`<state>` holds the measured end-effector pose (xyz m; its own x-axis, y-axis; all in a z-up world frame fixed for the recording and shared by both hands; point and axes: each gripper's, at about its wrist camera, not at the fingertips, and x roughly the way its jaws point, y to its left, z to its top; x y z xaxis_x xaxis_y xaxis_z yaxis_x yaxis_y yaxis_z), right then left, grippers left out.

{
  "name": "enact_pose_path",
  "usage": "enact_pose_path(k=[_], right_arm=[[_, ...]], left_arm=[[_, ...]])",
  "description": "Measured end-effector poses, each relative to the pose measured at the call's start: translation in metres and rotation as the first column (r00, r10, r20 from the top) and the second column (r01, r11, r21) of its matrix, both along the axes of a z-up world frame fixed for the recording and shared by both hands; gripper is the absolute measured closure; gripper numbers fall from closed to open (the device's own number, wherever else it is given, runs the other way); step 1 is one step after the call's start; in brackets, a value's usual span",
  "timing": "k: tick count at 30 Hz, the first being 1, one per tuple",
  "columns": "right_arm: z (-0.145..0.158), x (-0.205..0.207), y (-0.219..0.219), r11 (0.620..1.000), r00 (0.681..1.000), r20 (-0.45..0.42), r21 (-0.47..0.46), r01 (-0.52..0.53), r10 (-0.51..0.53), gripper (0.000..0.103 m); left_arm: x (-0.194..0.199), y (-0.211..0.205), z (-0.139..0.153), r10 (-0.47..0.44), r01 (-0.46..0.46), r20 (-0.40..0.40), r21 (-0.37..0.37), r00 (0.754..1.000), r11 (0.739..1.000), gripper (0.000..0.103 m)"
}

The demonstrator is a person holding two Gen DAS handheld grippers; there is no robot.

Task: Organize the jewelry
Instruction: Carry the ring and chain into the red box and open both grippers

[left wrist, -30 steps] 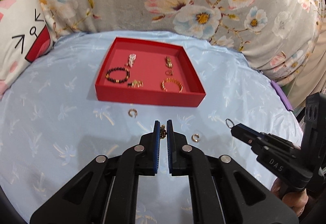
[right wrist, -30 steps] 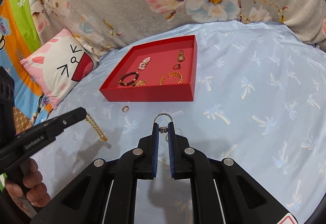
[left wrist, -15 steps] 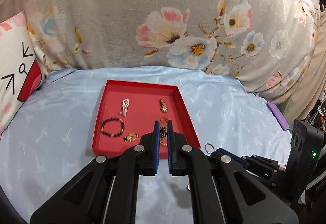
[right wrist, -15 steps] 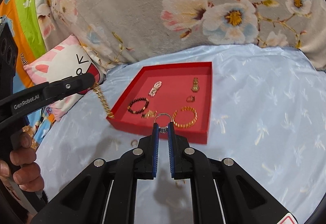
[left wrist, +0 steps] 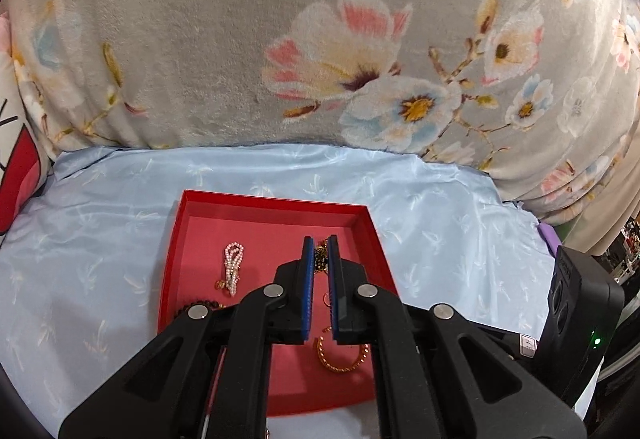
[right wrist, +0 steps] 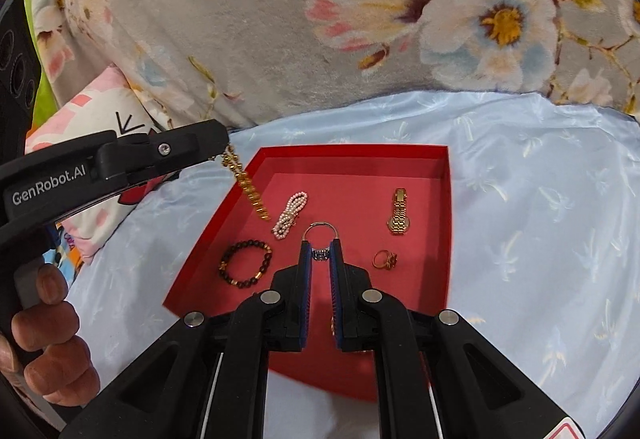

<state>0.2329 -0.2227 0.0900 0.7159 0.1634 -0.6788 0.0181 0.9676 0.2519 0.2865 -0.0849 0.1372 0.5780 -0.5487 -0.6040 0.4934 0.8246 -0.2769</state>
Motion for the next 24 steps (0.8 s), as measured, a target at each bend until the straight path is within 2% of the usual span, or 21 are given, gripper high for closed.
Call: enact_pose_path(k=[9,19,24], right_arm=[[-0.034,0.04,-0.005,0.999,0.997,-0.077,0.036,0.009,-0.006,0.095],[-0.046,0.056,-0.007,1.0,0.994,-0.111,0.025,0.018,-0.015,0.095],[-0.049,0.056,-0.007,0.999,0.994,-0.108,0.024,0.021,-0.019,0.091]], left_arm=[[0.036,-0.012,-0.04,0.018,-0.015,-0.056,0.056,0.998,0.998,0.098],[0.051,-0.02,-0.066,0.043,-0.035,-0.08,0.1,0.996,0.994,0.097],[0.053,-0.02,-0.073,0.072,-0.062,-0.076,0.123,0.995,0.991,0.097]])
